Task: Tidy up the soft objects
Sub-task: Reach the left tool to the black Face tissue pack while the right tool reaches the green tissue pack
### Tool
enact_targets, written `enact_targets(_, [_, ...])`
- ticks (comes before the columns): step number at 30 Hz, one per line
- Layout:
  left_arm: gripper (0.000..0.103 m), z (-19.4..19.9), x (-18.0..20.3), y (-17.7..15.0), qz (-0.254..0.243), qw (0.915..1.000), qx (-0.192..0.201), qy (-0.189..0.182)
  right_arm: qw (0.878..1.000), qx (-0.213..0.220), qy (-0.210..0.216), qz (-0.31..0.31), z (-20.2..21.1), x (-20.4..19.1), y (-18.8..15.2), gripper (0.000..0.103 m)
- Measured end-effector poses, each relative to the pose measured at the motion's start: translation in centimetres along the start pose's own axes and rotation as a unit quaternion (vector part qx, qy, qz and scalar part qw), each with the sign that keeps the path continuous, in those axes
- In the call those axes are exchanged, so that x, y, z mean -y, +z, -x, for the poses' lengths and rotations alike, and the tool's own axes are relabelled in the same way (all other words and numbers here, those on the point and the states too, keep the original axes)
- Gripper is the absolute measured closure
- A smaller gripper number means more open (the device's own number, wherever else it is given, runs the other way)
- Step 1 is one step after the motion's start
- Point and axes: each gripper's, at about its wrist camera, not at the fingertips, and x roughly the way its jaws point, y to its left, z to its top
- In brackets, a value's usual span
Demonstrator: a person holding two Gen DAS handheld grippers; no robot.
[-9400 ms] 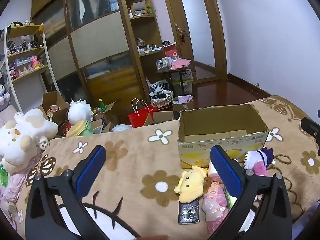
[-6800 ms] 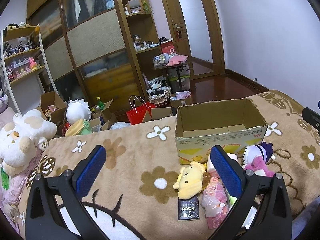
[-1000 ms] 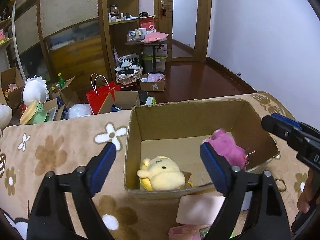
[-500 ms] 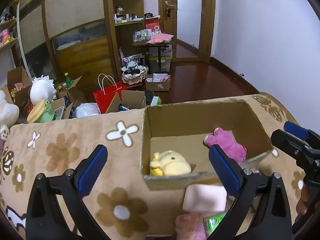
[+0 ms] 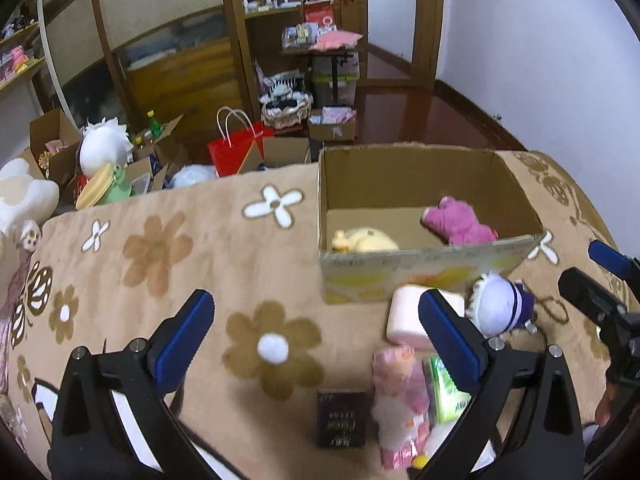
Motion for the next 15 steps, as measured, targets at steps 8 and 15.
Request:
enact_targets(8, [0.002, 0.1, -0.6, -2.4, 0.014, 0.9988, -0.047, 0.005, 1.0, -0.025, 0.0, -0.009, 0.5, -1.0, -2.2, 0.0])
enact_targets(15, [0.002, -1.9, -1.2, -3.6, 0.03, 0.9947, -0.098, 0.01, 0.999, -0.049, 0.002, -0.001, -0.6, -1.9, -4.2, 0.0])
